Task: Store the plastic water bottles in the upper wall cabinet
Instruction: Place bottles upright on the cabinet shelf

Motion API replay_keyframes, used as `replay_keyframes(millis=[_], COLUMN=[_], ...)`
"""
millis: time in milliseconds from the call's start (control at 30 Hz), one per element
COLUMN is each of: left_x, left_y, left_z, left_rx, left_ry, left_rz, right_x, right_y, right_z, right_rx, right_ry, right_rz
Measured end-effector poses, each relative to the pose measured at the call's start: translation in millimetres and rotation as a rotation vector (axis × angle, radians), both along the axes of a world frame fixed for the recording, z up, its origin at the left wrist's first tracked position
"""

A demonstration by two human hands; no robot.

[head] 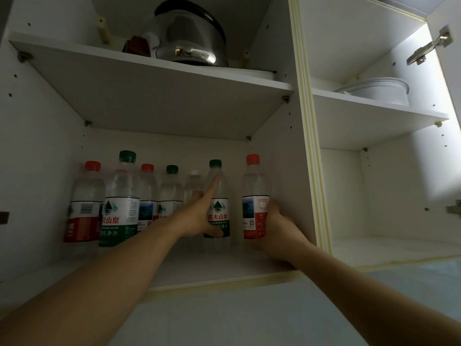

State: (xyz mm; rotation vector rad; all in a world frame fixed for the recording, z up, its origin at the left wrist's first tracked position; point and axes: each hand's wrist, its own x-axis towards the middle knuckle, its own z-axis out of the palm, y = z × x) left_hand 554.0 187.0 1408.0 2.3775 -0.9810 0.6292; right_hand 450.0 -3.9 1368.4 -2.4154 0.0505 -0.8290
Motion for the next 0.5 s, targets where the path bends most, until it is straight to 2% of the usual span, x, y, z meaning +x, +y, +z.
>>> replay_keyframes(millis=[233, 500], left_x=[13, 37], left_y=[-14, -28], left_z=[-4, -12], left_rx=[0.132, 0.243], left_ry=[-0.195, -0.401], left_rz=[0.234, 0.472], right_x=[38, 62], right_y=[7, 12], right_z=[15, 26], right_rx=[0.020, -0.096], right_ry=[0.099, 0.149], right_rz=[0.039, -0.004])
